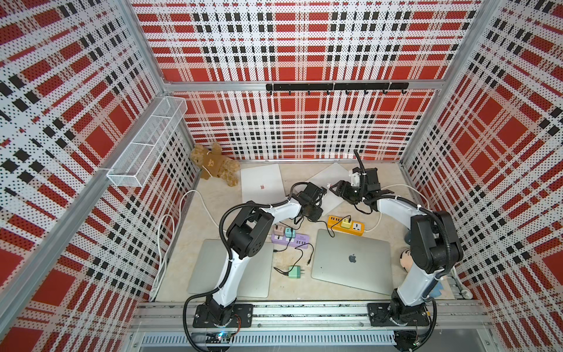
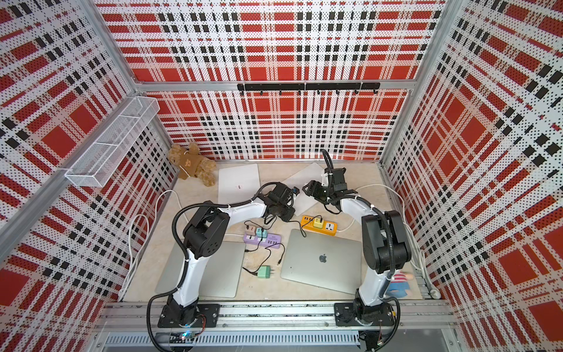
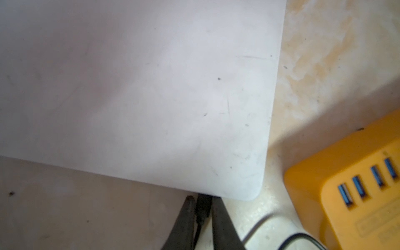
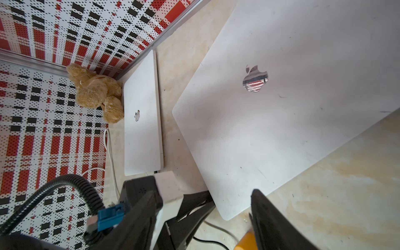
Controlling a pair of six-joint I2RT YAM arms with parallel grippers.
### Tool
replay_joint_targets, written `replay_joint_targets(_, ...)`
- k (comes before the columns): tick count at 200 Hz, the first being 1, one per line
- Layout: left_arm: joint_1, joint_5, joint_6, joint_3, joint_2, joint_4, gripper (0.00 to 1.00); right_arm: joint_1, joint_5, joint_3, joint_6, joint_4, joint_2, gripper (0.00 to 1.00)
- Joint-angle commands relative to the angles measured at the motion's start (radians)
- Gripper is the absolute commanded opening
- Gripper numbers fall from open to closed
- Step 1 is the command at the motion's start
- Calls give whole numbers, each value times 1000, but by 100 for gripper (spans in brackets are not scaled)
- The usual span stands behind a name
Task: Unplug the laptop charger
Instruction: Remove the charging cable from the laptop.
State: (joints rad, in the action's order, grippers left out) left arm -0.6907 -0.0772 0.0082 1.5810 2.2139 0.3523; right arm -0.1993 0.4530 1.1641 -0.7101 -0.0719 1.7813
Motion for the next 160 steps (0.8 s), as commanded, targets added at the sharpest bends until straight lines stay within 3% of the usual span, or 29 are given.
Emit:
replay_joint_targets(1, 5, -16, -7, -11, 20, -21, 15, 14, 42, -14, -34, 64, 33, 70)
replay_joint_targets(71, 5, -22, -51, -48, 6, -53, 9, 15, 75, -25, -75, 120, 78, 69)
replay_joint_targets(160, -23, 61, -79, -70, -3, -63, 6, 18, 93, -29, -115, 165, 155, 51)
